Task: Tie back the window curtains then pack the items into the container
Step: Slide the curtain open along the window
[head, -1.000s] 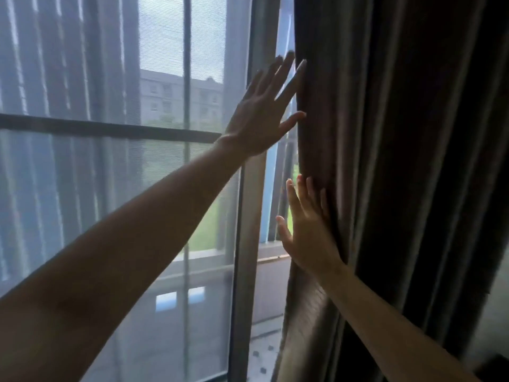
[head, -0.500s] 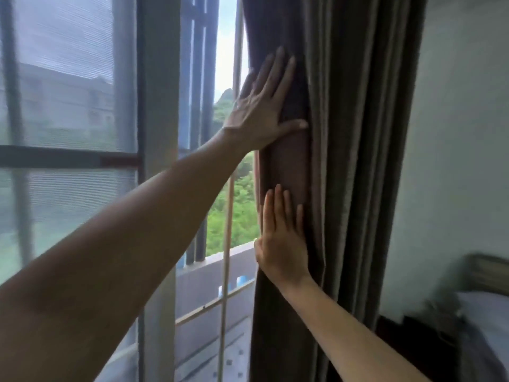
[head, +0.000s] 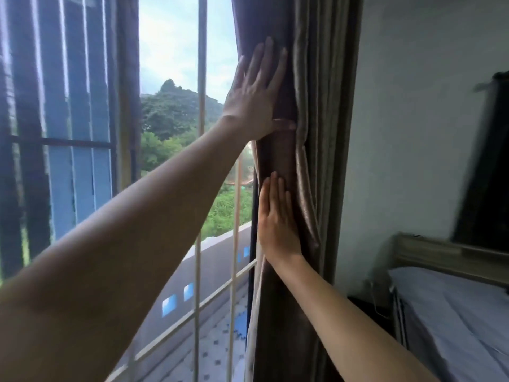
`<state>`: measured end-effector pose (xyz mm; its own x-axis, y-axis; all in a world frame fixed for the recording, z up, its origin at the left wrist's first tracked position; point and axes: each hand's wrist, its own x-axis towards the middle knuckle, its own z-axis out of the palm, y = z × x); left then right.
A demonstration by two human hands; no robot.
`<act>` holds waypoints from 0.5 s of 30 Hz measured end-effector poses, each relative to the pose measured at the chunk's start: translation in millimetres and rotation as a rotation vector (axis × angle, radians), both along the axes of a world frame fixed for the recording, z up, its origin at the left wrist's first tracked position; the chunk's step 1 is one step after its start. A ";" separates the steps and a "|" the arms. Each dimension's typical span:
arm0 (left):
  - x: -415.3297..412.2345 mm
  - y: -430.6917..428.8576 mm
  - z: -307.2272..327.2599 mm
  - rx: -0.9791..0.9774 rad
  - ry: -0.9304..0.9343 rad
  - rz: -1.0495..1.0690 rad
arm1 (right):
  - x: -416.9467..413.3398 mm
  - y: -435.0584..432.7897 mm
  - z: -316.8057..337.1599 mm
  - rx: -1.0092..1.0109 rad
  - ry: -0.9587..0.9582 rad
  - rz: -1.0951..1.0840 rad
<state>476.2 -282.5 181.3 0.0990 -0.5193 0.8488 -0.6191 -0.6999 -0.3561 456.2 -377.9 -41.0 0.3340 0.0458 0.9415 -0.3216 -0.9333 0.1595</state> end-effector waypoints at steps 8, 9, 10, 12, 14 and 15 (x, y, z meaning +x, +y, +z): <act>61.0 -104.1 0.1 0.025 0.012 0.009 | 59.6 -101.5 0.2 0.015 -0.099 0.044; 69.1 -116.5 0.8 0.027 0.009 0.010 | 67.8 -113.3 1.4 0.023 -0.106 0.053; 77.4 -128.3 1.6 0.028 0.008 0.014 | 76.3 -125.6 2.1 0.017 -0.102 0.052; 94.5 -151.3 2.1 0.026 0.017 0.026 | 92.0 -149.2 2.3 0.003 -0.069 0.029; 108.9 -173.9 1.2 0.022 0.028 0.029 | 104.5 -171.8 2.2 -0.009 -0.033 -0.007; 115.9 -185.3 0.5 0.022 0.031 0.024 | 109.2 -181.9 1.9 -0.037 -0.023 -0.048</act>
